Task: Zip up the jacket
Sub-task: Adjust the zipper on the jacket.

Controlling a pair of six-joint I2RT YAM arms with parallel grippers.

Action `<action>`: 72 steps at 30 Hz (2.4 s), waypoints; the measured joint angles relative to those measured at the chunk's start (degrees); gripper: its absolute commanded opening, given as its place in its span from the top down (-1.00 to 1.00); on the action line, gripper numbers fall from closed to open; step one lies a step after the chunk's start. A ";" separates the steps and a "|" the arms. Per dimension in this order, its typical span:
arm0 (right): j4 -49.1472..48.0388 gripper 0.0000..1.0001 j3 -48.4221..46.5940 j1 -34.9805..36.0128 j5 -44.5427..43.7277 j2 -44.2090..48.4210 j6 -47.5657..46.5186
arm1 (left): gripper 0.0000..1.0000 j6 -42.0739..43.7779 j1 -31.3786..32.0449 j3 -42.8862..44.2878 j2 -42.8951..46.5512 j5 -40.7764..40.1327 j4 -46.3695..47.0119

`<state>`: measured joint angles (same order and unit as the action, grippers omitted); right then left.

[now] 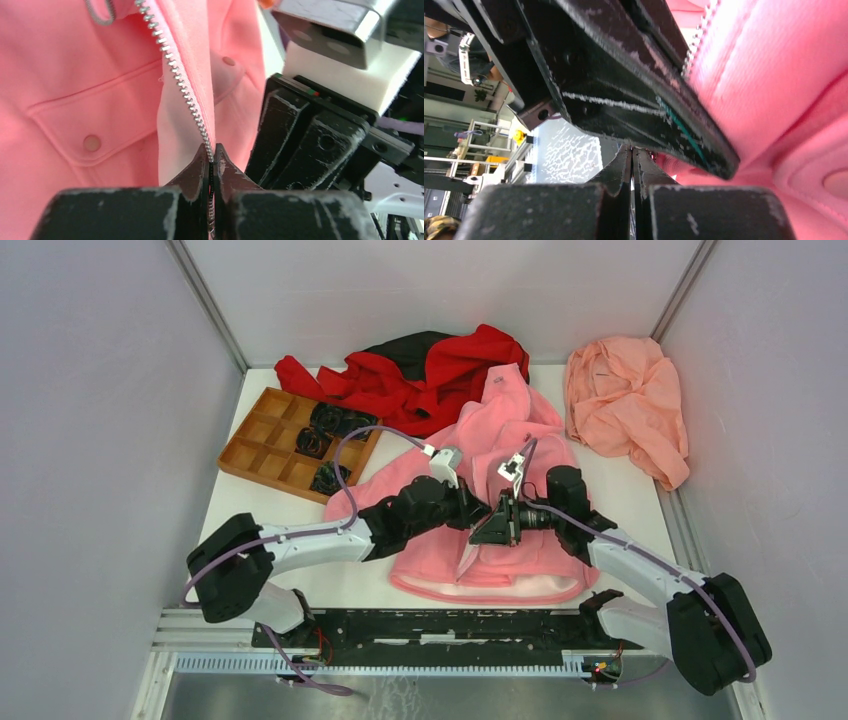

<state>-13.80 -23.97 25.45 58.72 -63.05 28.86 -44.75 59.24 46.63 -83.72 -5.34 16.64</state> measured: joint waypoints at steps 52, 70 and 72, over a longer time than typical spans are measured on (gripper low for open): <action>-14.49 1.00 4.02 3.19 -0.98 4.44 14.23 | 0.96 23.76 -4.52 -12.17 -0.46 15.54 47.41; -33.57 1.00 5.55 4.98 0.24 1.99 26.14 | 0.96 17.90 -4.72 -12.72 -2.97 16.41 55.28; -34.29 1.00 5.35 5.70 0.11 1.53 26.23 | 0.96 17.38 -4.57 -12.72 -4.20 16.55 56.41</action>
<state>-48.10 -18.61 31.16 58.83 -61.52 55.09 -27.38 54.68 33.91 -87.92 11.20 73.06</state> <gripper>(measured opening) 0.007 0.045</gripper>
